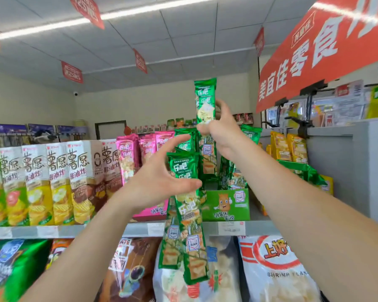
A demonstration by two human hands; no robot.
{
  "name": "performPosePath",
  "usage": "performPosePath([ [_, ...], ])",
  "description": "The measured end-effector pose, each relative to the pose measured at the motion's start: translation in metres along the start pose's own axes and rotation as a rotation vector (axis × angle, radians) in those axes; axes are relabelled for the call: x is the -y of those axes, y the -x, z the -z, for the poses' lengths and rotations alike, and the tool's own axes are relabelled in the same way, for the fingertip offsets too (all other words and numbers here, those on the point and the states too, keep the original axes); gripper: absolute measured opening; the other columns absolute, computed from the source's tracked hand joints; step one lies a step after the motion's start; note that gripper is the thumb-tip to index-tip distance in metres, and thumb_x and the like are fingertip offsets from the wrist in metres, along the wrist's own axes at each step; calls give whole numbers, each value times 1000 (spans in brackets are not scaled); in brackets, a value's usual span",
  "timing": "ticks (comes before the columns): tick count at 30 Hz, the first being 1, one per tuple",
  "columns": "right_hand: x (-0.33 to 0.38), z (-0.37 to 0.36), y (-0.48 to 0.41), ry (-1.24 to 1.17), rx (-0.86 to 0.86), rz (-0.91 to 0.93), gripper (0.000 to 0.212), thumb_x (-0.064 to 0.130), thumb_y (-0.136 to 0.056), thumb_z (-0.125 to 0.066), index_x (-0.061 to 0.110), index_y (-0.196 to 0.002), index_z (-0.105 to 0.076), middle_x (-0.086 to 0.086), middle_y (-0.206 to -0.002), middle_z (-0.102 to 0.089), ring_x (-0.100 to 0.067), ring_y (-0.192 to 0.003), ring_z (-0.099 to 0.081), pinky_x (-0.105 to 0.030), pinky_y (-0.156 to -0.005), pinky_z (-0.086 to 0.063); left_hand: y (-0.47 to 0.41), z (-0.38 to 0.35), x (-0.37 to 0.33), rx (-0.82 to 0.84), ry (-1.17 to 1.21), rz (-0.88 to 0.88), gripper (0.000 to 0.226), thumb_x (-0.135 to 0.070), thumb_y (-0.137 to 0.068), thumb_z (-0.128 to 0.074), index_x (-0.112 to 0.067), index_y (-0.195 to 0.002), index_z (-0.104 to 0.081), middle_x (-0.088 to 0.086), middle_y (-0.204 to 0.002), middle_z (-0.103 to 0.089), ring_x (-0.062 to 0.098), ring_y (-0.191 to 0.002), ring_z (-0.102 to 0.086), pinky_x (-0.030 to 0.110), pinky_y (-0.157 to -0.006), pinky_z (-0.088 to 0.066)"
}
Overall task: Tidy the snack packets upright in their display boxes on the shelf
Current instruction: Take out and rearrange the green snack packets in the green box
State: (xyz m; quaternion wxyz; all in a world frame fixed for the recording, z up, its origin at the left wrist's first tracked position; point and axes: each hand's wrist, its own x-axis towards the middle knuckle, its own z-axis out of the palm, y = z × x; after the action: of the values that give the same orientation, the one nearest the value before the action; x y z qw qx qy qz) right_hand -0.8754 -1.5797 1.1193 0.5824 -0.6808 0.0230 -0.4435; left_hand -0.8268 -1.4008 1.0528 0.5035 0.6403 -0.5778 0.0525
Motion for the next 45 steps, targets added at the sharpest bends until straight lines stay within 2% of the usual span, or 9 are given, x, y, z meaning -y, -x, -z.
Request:
performPosePath([
  [4,-29,-2,1,47,25,-124,91,-20,-78,-54,25,-150,-23,-12,-138,-51,-28,-115,-54,-38,-89,-47,2,-18,13,119,-85,86,86,-34,-66,-87,-58,-132,-38,-56,-109,-33,-35,-105,-33,-9,-79,-25],
  [14,-18,3,-8,496,13,0,115,-11,-71,-71,33,-153,-3,-12,-150,-29,-25,-106,-53,-24,-60,-47,-2,-33,19,259,-178,108,96,-39,-68,-85,-46,-144,-26,-31,-131,-39,-35,-95,-37,-12,-74,-27],
  [21,33,24,-27,1250,490,103,105,33,-68,-87,19,-153,-26,-8,-153,-39,-27,-137,-41,-37,-112,-33,-2,-35,12,295,-172,141,90,-37,-70,-85,-43,-141,-31,-39,-106,-36,-43,-78,-35,-12,-64,-27],
  [25,47,30,-41,1566,664,-24,113,54,-60,-83,20,-153,-28,-4,-156,-34,-28,-142,-34,-45,-116,-28,-3,-37,10,317,-147,198,83,-32,-70,-85,-42,-136,-36,-25,-95,-51,-25,-66,-54,-5,-61,-36],
  [29,31,36,-53,1539,647,73,96,40,-73,-82,20,-152,-30,-5,-155,-37,-28,-139,-38,-45,-114,-31,-2,-38,10,317,-66,195,77,-26,-70,-87,-43,-130,-42,-21,-98,-58,-22,-72,-58,-3,-65,-40],
  [33,14,47,-51,1631,611,180,95,64,-75,-70,38,-152,-22,8,-159,-29,-24,-143,-30,-55,-112,-22,-4,-29,6,215,-18,147,73,-37,-63,-90,-54,-121,-48,-39,-122,-46,-23,-109,-44,8,-85,-33],
  [39,18,49,-26,1579,435,382,87,71,-80,-58,44,-151,-15,7,-156,-34,-21,-140,-36,-57,-105,-25,-3,-37,-3,108,98,69,71,-25,-63,-86,-36,-125,-53,-26,-135,-38,-29,-79,-54,-11,-66,-31],
  [42,40,55,-4,1335,263,424,72,63,-88,-55,38,-149,-29,2,-152,-40,-20,-138,-39,-52,-111,-28,-4,-38,-6,67,116,83,73,-36,-56,-86,-42,-122,-55,-43,-125,-38,-23,-91,-56,-4,-78,-30],
  [45,47,60,36,812,160,422,54,54,-93,-55,26,-139,-51,1,-130,-60,-10,-118,-56,-37,-107,-41,-7,-43,-12,-22,159,47,72,-34,-55,-90,-37,-120,-58,-30,-131,-47,-7,-94,-64,9,-88,-39],
])
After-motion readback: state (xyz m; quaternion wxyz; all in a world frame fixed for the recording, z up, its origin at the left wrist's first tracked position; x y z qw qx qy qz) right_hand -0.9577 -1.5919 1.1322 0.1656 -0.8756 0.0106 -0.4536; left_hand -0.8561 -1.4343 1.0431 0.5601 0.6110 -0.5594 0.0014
